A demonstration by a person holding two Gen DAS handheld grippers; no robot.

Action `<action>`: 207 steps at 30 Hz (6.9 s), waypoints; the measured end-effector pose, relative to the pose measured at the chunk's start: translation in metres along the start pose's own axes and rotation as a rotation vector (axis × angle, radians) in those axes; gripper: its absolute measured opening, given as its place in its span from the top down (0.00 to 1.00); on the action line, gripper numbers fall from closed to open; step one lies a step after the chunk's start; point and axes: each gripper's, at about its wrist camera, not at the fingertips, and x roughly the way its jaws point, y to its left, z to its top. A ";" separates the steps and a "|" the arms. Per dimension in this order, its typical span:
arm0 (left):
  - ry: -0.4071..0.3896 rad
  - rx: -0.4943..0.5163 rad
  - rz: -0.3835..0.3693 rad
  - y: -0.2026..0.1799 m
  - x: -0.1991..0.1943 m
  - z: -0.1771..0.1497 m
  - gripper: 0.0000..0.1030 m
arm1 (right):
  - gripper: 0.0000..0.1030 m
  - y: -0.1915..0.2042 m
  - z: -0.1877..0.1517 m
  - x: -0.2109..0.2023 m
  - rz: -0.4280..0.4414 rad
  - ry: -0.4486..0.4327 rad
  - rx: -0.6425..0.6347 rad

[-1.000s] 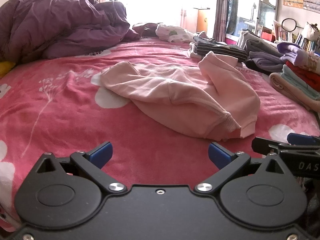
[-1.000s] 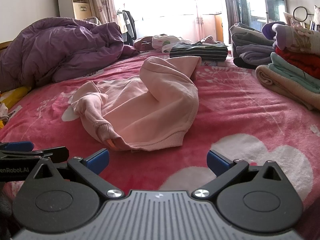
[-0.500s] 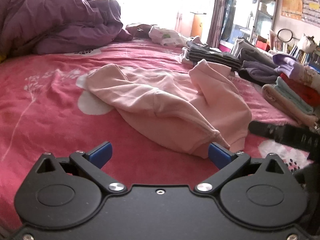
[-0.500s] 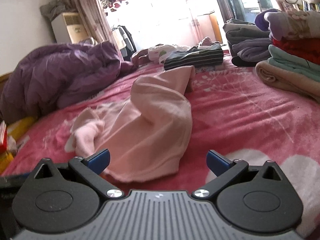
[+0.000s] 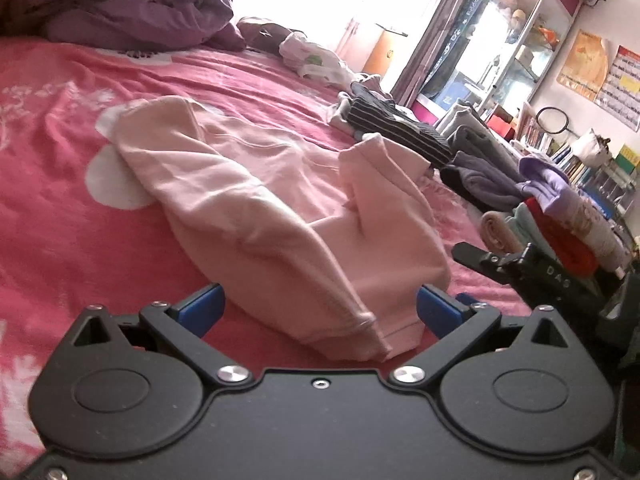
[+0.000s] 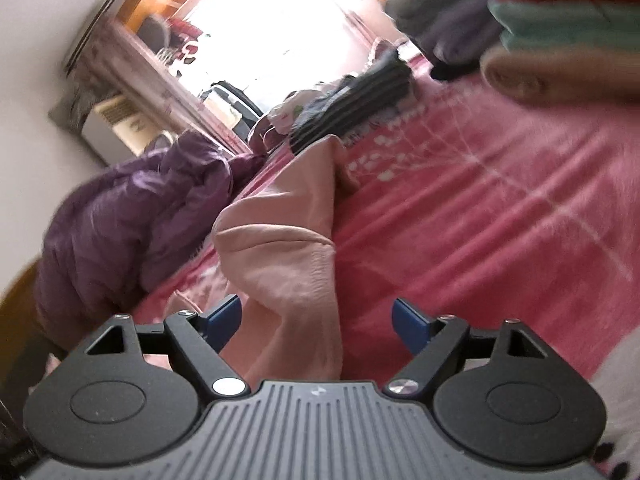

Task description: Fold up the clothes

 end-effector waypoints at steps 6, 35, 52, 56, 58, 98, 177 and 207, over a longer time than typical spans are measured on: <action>0.015 -0.003 0.011 -0.012 0.011 -0.003 0.02 | 0.20 -0.010 0.003 0.014 0.039 -0.003 0.066; -0.009 -0.253 -0.007 0.059 -0.030 0.000 0.90 | 0.88 0.005 -0.021 -0.003 0.135 -0.009 0.096; 0.013 -0.298 0.088 0.104 -0.076 -0.037 0.93 | 0.91 0.038 -0.080 -0.044 0.039 0.093 0.076; 0.041 -0.283 0.111 0.108 -0.073 -0.044 0.92 | 0.90 0.042 -0.090 -0.042 -0.061 0.150 -0.009; 0.056 -0.266 0.120 0.106 -0.071 -0.045 0.91 | 0.93 0.042 -0.097 -0.039 -0.116 0.182 -0.041; -0.070 -0.177 0.037 0.184 0.014 0.121 0.40 | 0.65 0.110 -0.120 -0.018 0.001 0.097 -0.553; -0.186 -0.464 0.224 0.343 -0.082 0.096 0.77 | 0.55 0.255 -0.242 0.045 0.108 0.154 -1.378; -0.195 -0.262 0.401 0.334 -0.071 0.106 0.83 | 0.84 0.283 -0.282 0.071 0.159 0.277 -1.557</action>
